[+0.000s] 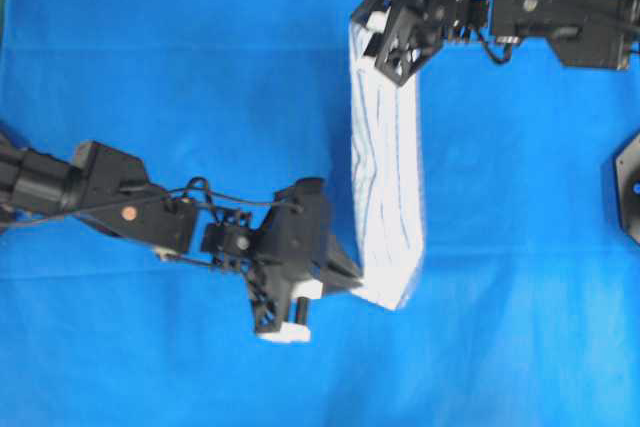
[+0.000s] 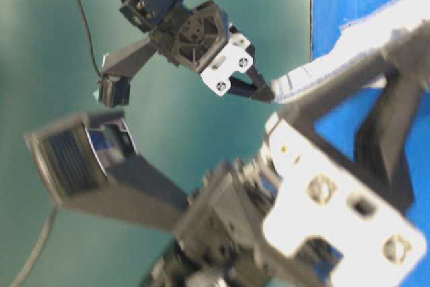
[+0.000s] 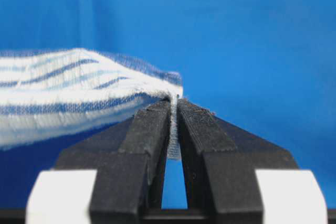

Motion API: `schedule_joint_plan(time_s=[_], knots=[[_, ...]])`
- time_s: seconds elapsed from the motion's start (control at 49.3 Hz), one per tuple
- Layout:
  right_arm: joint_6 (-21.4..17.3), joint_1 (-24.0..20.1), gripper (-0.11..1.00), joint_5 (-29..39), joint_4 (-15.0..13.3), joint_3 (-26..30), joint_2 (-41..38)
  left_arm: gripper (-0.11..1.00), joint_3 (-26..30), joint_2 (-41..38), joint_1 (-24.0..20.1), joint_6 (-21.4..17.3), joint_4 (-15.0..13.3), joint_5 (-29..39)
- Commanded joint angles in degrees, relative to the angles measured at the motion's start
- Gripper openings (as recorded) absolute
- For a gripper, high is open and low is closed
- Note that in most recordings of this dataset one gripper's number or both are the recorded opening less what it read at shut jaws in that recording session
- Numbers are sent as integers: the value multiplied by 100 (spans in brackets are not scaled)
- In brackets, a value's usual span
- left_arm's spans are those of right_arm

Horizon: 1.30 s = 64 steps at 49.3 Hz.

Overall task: Fold the blue towel.
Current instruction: 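Lift the strip and rotate it to lie vertically on the table, then release the strip and retract both grippers to the sides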

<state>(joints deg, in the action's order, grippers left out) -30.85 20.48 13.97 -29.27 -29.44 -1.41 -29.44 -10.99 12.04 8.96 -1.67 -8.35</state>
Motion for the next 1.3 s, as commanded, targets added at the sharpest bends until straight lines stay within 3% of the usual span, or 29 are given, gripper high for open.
schedule_joint_plan(time_s=[0.0, 0.447, 0.508, 0.609, 0.65, 0.731, 0.832, 0.873, 1.076, 1.279], knots=[[9, -9, 1, -44, -9, 141, 70, 4, -79, 272, 0, 18, -9, -149], [35, 0, 1, -176, -18, 149, 62, 5, -105, 220, -26, 18, -9, -158], [53, 0, 1, -193, -26, 149, 62, 13, -105, 211, -35, 18, -9, -158], [141, -9, 2, -229, -26, 141, 62, 37, -114, 220, -35, 18, -9, -149], [202, -9, 7, -246, -26, 141, 70, 47, -123, 237, -35, 18, -9, -123], [264, -9, 31, -255, -26, 141, 105, 60, -176, 308, -35, 18, 0, -44], [334, -9, 60, -255, -35, 105, 229, 62, -290, 527, -35, 18, 0, 246], [360, -9, 65, -255, -35, 88, 308, 62, -360, 659, -53, 18, 0, 439], [413, -9, 59, -255, -26, -202, 826, 62, -844, 1591, -149, 35, 0, 1230], [352, -70, 59, -360, -26, -853, 1529, 62, -1424, 2566, -615, 18, 0, 1239]])
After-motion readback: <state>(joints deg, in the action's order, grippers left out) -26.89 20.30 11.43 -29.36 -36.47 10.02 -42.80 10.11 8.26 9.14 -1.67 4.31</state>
